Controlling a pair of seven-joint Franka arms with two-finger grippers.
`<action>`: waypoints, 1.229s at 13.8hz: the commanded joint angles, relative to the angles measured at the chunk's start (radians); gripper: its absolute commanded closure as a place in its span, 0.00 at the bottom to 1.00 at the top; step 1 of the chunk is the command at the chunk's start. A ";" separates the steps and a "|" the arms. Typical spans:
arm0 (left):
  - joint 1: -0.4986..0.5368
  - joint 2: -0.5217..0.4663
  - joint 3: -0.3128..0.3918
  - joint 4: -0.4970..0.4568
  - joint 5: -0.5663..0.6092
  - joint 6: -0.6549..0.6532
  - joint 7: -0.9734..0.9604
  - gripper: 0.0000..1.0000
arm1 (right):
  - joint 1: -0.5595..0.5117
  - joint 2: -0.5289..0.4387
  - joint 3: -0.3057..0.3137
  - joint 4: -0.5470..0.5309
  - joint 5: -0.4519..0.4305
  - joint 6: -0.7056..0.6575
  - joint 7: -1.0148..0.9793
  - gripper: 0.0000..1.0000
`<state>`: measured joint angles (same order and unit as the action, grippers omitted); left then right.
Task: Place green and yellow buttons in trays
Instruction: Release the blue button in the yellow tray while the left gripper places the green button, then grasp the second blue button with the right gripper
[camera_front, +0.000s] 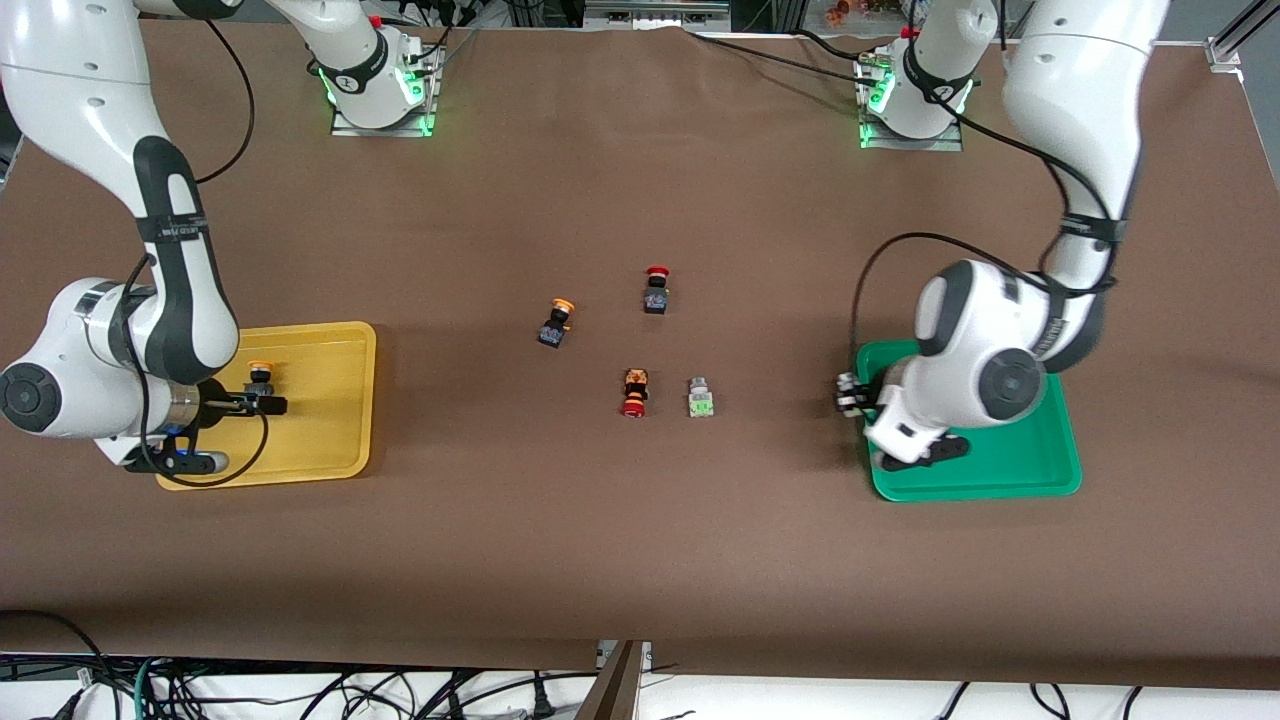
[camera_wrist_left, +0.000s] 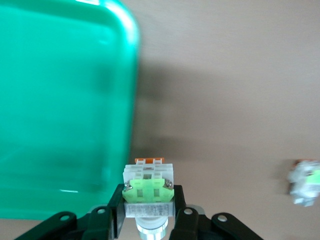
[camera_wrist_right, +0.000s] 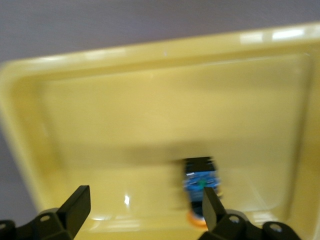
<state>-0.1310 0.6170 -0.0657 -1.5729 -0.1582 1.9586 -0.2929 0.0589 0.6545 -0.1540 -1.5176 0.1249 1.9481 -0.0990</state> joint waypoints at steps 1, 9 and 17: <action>0.106 0.022 -0.013 -0.006 0.015 -0.024 0.192 1.00 | 0.128 -0.013 0.005 0.042 0.012 -0.074 0.201 0.00; 0.206 0.056 -0.020 0.043 0.086 -0.039 0.380 0.00 | 0.452 0.022 0.025 -0.073 0.111 0.067 0.651 0.00; -0.071 0.128 -0.052 0.102 -0.090 0.121 -0.168 0.00 | 0.621 0.020 0.043 -0.154 0.111 0.169 0.831 0.00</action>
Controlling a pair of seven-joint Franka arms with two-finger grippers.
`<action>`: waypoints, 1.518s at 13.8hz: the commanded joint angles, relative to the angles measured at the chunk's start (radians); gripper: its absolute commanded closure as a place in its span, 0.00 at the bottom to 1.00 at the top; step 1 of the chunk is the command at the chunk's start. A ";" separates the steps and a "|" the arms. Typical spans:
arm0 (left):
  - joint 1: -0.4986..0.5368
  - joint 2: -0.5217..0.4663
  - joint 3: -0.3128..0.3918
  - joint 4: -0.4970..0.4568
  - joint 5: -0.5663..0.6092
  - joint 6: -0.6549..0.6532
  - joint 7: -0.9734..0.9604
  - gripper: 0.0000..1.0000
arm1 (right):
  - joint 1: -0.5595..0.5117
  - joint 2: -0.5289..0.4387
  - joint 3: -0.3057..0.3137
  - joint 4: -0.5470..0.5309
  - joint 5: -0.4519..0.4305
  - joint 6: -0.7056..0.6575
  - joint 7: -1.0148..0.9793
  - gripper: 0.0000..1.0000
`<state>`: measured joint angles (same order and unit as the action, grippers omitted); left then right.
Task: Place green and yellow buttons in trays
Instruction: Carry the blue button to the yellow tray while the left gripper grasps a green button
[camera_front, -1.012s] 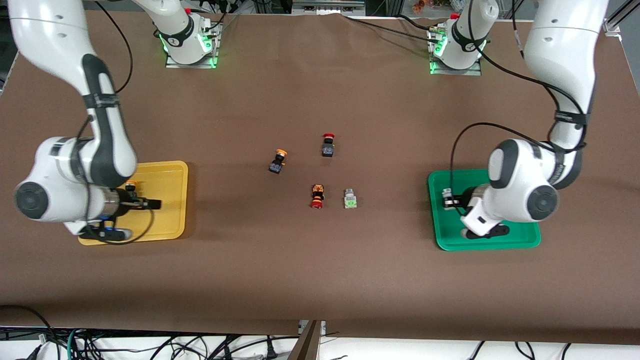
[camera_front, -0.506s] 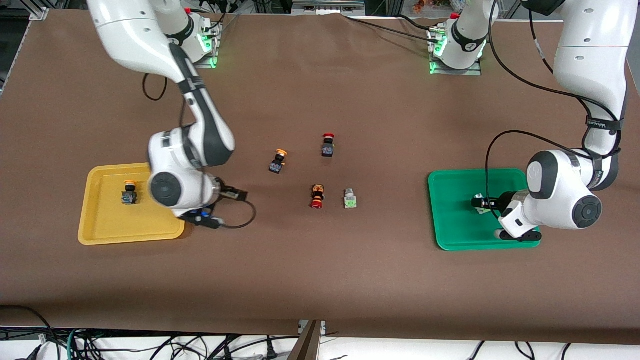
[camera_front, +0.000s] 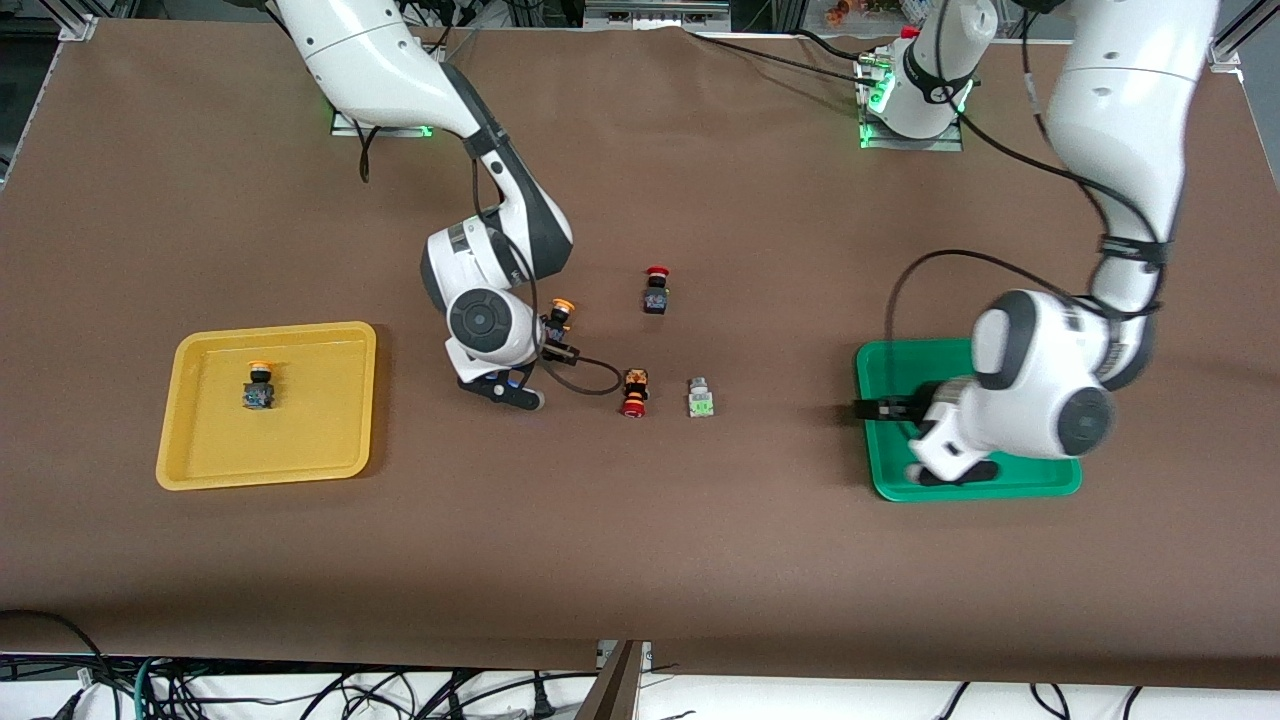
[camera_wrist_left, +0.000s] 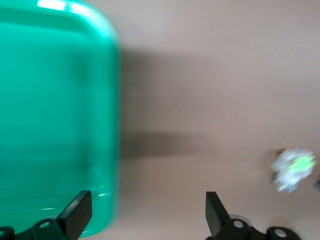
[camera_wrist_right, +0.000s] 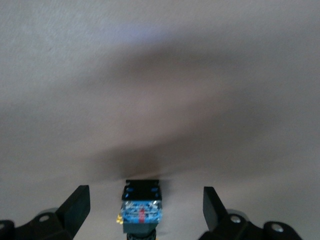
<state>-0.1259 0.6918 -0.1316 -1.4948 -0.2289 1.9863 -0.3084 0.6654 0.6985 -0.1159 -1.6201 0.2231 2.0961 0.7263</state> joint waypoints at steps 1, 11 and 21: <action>-0.107 0.075 0.012 0.025 -0.035 0.145 -0.234 0.00 | 0.032 -0.024 0.009 -0.079 0.013 0.060 0.005 0.00; -0.279 0.143 0.015 0.033 -0.118 0.278 -0.569 0.00 | -0.003 -0.092 -0.036 -0.078 0.012 0.076 -0.074 1.00; -0.334 0.164 0.035 0.033 -0.075 0.307 -0.561 0.75 | -0.400 -0.044 -0.145 -0.069 0.007 0.016 -0.783 1.00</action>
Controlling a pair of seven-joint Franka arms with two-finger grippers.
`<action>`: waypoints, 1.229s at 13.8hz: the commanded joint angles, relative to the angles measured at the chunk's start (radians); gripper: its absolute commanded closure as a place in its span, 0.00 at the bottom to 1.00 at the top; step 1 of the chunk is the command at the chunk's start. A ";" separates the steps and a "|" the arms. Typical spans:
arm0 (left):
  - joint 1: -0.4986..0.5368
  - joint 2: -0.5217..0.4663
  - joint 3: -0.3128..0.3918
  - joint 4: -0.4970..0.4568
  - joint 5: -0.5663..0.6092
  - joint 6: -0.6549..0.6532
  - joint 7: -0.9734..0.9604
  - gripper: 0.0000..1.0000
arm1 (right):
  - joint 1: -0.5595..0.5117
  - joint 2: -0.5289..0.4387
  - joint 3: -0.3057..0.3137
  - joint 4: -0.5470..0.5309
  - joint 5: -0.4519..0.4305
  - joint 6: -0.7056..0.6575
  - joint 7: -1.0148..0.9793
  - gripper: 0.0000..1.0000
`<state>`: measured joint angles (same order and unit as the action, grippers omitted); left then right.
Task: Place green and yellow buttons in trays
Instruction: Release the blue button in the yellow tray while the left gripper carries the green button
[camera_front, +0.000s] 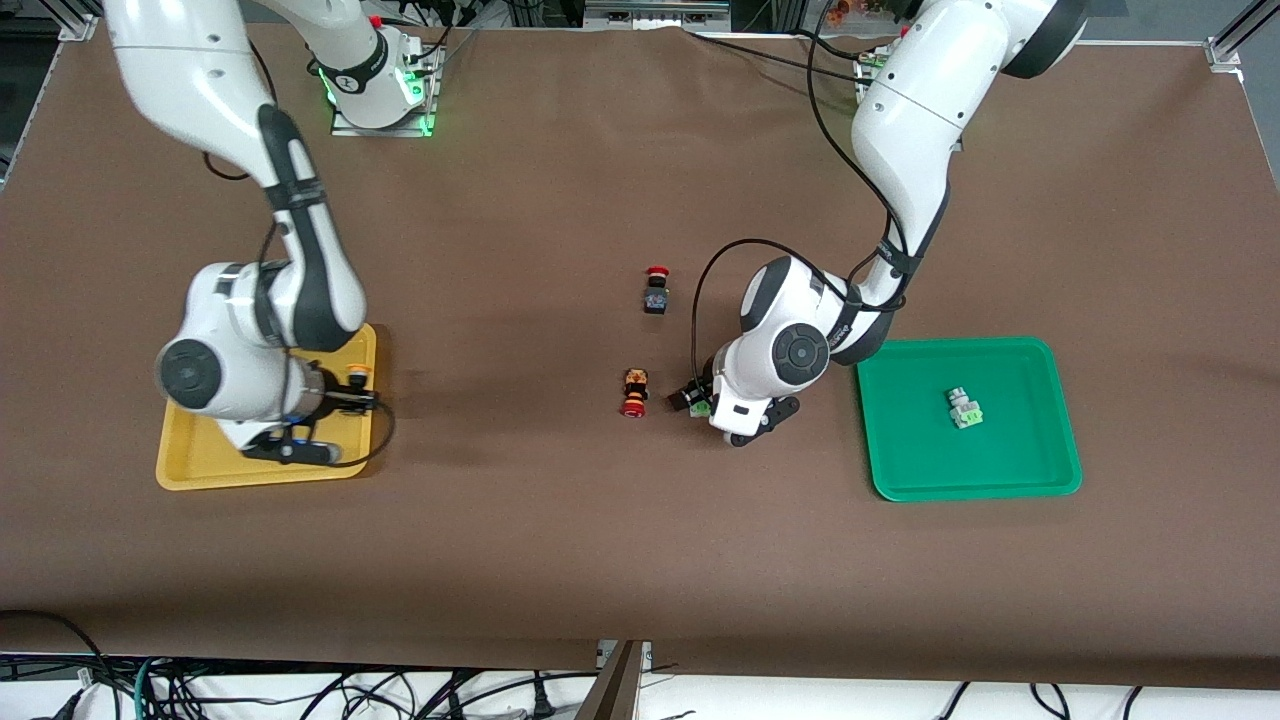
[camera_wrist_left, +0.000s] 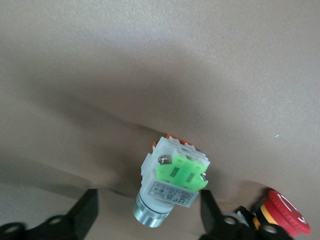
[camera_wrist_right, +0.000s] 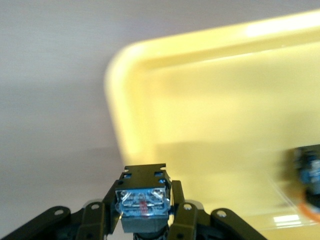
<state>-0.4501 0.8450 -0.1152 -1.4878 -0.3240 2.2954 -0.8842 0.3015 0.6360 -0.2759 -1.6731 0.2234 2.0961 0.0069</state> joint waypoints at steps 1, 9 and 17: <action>-0.013 0.011 0.017 0.026 0.051 -0.004 0.016 1.00 | -0.050 0.025 0.015 -0.026 0.008 0.024 -0.085 1.00; 0.106 -0.096 0.037 0.078 0.126 -0.247 0.229 1.00 | -0.098 -0.091 0.014 0.143 -0.002 -0.208 -0.091 0.00; 0.364 -0.123 0.043 0.055 0.250 -0.488 0.725 1.00 | -0.090 -0.203 -0.054 0.521 -0.053 -0.762 -0.085 0.00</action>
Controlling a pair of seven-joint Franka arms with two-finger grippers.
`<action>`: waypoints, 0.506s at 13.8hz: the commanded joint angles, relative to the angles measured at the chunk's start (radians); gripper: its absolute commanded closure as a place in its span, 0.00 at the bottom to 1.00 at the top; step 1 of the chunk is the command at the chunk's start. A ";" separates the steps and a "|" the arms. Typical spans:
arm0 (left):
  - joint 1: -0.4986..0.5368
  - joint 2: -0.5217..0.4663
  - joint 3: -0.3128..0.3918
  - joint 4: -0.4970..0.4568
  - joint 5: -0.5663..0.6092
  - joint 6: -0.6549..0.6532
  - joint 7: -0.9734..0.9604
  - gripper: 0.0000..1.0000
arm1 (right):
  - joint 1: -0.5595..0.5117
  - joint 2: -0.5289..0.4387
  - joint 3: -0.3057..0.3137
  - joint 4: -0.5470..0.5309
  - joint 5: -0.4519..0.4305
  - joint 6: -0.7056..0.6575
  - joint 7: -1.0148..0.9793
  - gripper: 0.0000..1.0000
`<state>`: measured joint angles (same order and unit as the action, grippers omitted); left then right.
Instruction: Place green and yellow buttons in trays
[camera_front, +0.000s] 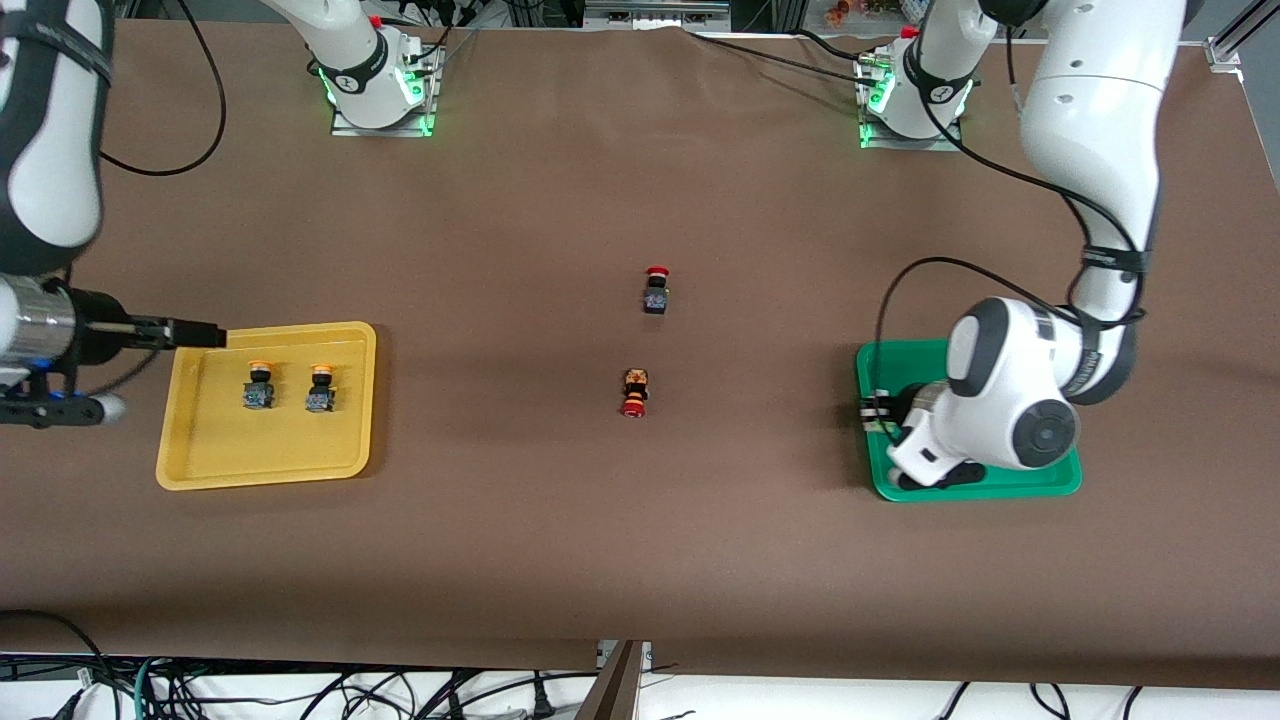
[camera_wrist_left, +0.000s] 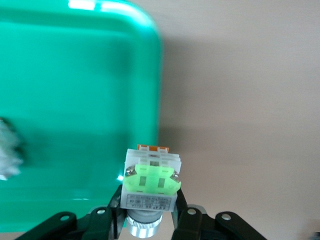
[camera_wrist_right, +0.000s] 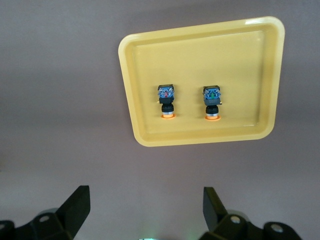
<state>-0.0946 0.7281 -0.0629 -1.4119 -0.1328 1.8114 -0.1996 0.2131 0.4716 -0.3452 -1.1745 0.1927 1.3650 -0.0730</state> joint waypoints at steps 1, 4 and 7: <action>0.027 0.017 -0.009 -0.018 0.064 0.014 0.043 1.00 | -0.003 -0.092 0.034 -0.019 -0.044 -0.021 -0.004 0.00; 0.041 0.034 -0.008 -0.016 0.064 0.036 0.116 0.13 | -0.053 -0.307 0.181 -0.280 -0.209 0.122 -0.002 0.00; 0.059 0.030 -0.008 -0.007 0.064 0.040 0.120 0.00 | -0.095 -0.439 0.224 -0.428 -0.210 0.213 -0.005 0.00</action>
<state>-0.0515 0.7696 -0.0631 -1.4237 -0.0927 1.8493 -0.1062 0.1550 0.1634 -0.1584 -1.4521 0.0002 1.5120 -0.0731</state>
